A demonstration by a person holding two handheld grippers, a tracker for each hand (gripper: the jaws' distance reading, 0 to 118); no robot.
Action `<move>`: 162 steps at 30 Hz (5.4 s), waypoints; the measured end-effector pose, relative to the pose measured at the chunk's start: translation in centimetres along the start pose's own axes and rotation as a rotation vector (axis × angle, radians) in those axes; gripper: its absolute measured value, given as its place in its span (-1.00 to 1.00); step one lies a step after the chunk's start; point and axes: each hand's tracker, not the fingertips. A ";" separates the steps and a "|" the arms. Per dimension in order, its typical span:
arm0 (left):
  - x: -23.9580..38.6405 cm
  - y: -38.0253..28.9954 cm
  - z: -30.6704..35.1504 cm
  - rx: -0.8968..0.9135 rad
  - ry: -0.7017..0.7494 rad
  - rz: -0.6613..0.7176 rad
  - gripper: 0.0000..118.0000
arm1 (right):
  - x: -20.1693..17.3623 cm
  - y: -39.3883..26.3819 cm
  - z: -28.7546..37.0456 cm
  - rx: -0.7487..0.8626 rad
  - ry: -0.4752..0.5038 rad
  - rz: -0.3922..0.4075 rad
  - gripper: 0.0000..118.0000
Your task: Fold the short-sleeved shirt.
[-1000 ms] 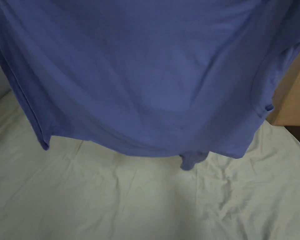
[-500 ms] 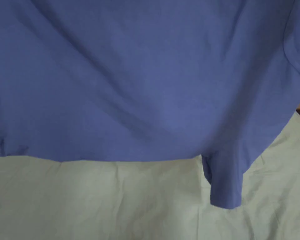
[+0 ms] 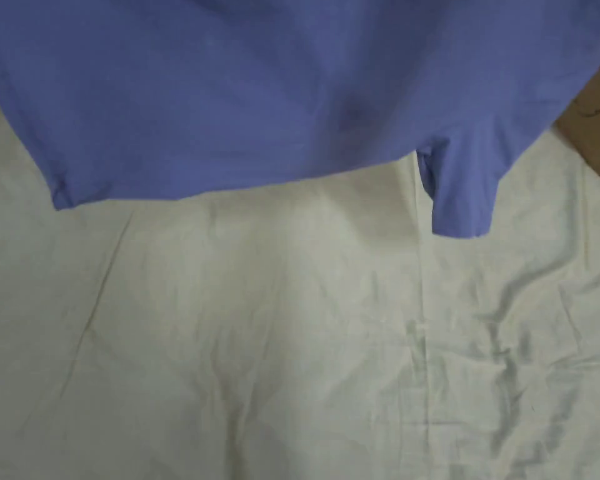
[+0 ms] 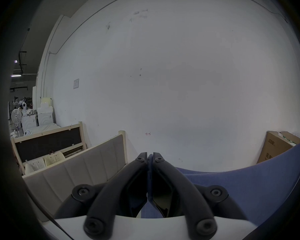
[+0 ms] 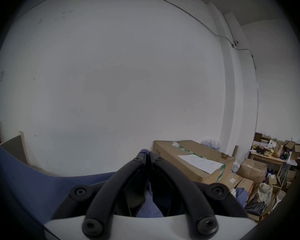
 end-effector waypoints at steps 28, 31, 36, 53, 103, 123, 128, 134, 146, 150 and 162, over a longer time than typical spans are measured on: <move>0.8 -27.3 -1.4 -0.289 -0.072 -0.108 -1.00 | -2.5 -29.2 -1.6 -0.279 0.030 0.001 -0.97; -1.6 -30.9 3.1 -0.346 -0.093 -0.097 -1.00 | -0.3 -33.2 2.0 -0.384 0.048 -0.057 -0.97; -5.8 -36.8 11.9 -0.456 -0.117 -0.078 -1.00 | 3.4 -40.1 9.2 -0.560 0.112 -0.120 -0.97; -17.1 -46.9 31.8 -0.709 -0.086 0.050 -1.00 | 15.9 -52.3 28.6 -0.840 0.291 -0.287 -0.97; -13.6 -37.5 38.5 -0.224 -0.277 -0.063 -1.00 | 10.9 -40.4 38.9 -0.241 0.396 -0.162 -1.00; -17.7 -47.5 29.6 -1.073 -0.211 -0.227 0.62 | 10.3 -43.5 35.9 -0.382 0.377 -0.113 -1.00; -17.5 -49.1 29.0 -1.160 -0.205 -0.190 -0.72 | 10.1 -43.8 35.7 -0.395 0.377 -0.123 -1.00; -17.8 -48.5 29.6 -1.112 -0.202 -0.154 -1.00 | 10.2 -44.1 35.5 -0.417 0.372 -0.124 -1.00; -18.2 -41.7 32.8 -0.788 -0.239 -0.063 -1.00 | 11.5 -47.6 31.7 -0.769 0.416 -0.002 0.98; -18.2 -41.4 32.6 -0.776 -0.238 -0.068 -1.00 | 11.8 -51.6 30.9 -0.991 0.424 0.082 0.98; -17.7 -42.5 32.8 -0.819 -0.201 -0.090 -1.00 | 12.6 -57.7 30.8 -1.160 0.403 0.024 -0.91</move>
